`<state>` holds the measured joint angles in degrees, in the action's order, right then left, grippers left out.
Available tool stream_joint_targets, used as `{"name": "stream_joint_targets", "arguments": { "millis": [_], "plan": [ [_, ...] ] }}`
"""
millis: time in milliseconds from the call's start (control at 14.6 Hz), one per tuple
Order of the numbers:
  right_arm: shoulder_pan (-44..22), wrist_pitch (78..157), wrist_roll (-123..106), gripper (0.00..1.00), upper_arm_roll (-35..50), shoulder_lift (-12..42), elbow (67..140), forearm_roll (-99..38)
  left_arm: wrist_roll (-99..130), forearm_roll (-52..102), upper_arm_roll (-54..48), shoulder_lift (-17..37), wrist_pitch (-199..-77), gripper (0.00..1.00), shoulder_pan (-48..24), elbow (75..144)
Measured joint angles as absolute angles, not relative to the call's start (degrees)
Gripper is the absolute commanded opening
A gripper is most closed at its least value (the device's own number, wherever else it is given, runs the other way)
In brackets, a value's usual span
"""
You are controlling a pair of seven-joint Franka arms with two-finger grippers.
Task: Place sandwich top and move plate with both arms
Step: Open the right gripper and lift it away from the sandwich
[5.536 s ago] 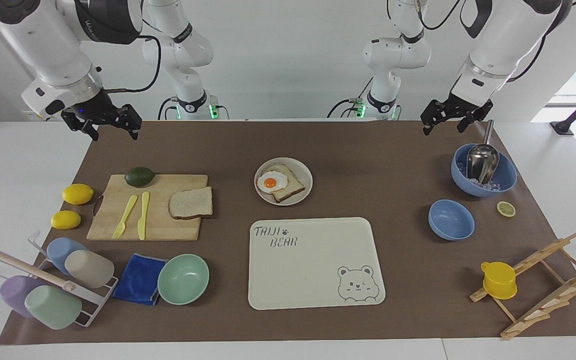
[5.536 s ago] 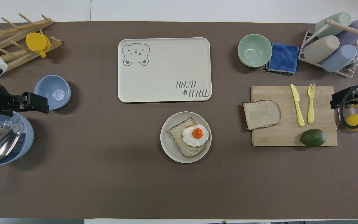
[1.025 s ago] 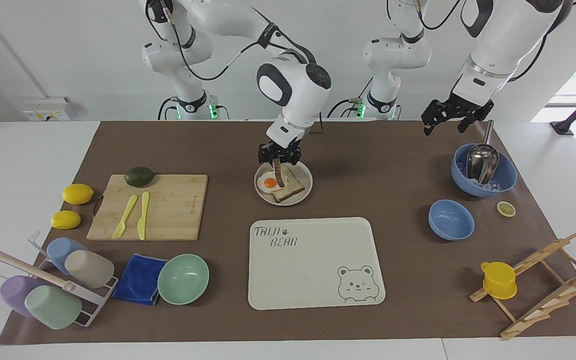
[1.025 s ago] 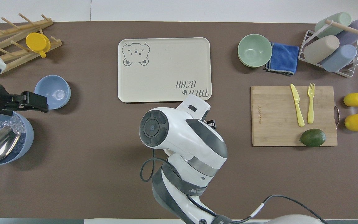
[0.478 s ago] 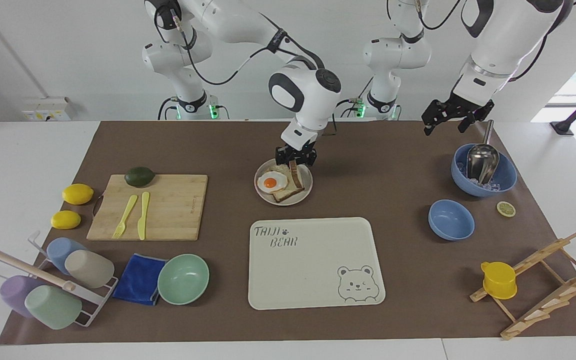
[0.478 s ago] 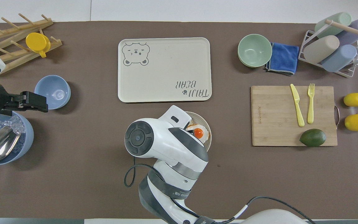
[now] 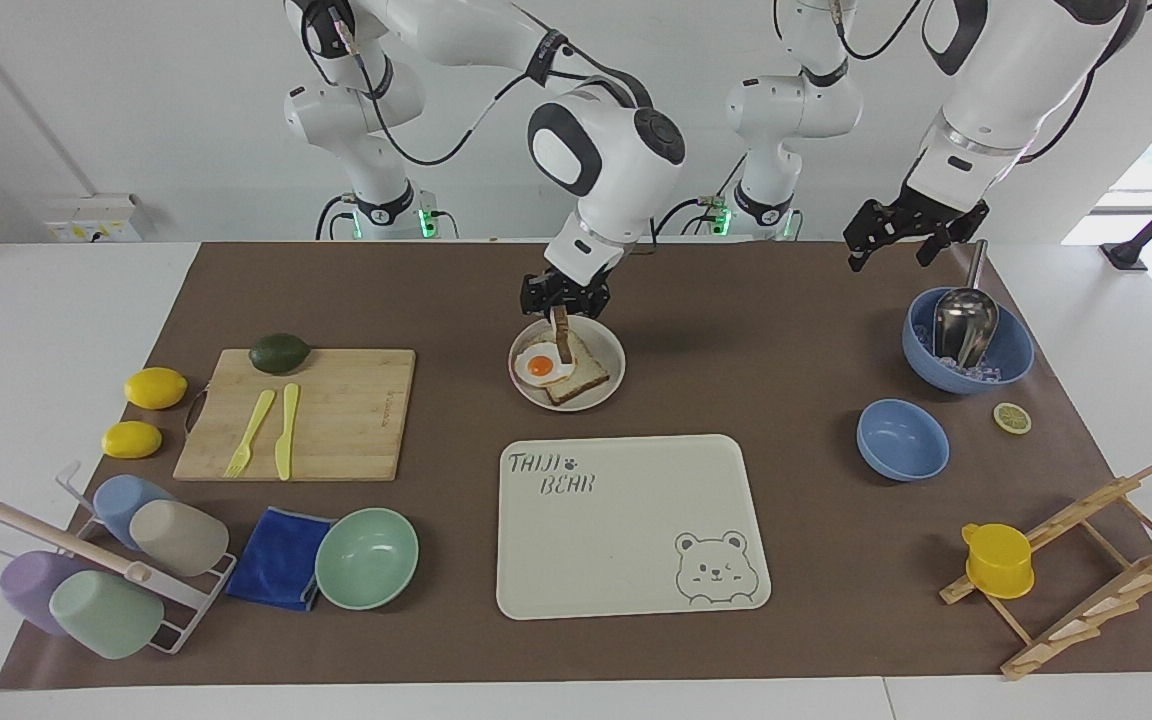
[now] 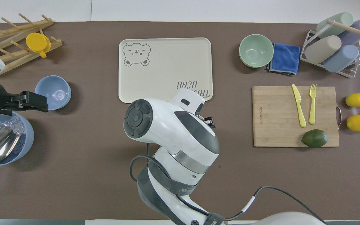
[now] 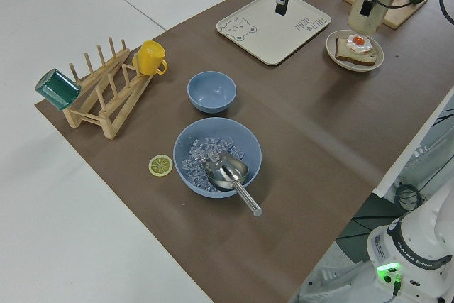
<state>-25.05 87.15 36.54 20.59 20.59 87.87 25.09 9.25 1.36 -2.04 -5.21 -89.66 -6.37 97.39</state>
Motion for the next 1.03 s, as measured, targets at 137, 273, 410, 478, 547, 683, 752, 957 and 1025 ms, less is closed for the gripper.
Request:
{"name": "stream_joint_targets", "arguments": {
  "millis": [137,273,410,478,547,683,752,957,1025],
  "plan": [
    [-25.5,82.9,34.4,0.0,20.7,20.8,88.8,28.7,9.3,1.4,-2.0,-5.2,-89.7,1.0,-6.4,97.5],
    [-25.9,82.1,34.1,0.0,20.7,21.0,91.5,29.7,9.3,1.4,-2.0,-5.2,-90.1,1.0,-6.4,97.7],
    [-25.9,84.0,34.2,0.0,20.8,21.4,94.6,29.8,9.3,1.4,-2.0,-5.2,-90.3,1.0,-6.4,97.8],
    [-25.9,85.3,34.6,0.0,20.8,21.7,95.9,29.9,9.3,1.4,-2.0,-5.2,-90.3,1.0,-6.4,97.8],
    [-25.9,86.4,35.4,0.0,20.7,21.9,97.1,30.1,9.3,1.4,-2.0,-5.2,-90.3,1.0,-6.4,97.8],
    [-25.9,87.9,37.0,0.0,20.7,22.1,98.4,30.4,9.3,1.4,-2.0,-5.2,-90.3,1.0,-6.4,97.8],
    [-25.9,88.4,37.4,0.0,20.8,22.2,98.6,30.4,9.3,1.4,-2.0,-5.2,-90.3,1.0,-6.4,97.8],
    [-26.0,89.7,38.2,0.0,21.0,22.1,98.5,30.4,9.3,1.4,-2.0,-5.2,-90.3,1.0,-6.3,97.8],
    [-26.2,90.6,38.8,0.0,21.1,22.1,98.5,30.2,9.3,1.4,-2.0,-5.2,-90.3,1.0,-6.3,97.8]
  ]
}}
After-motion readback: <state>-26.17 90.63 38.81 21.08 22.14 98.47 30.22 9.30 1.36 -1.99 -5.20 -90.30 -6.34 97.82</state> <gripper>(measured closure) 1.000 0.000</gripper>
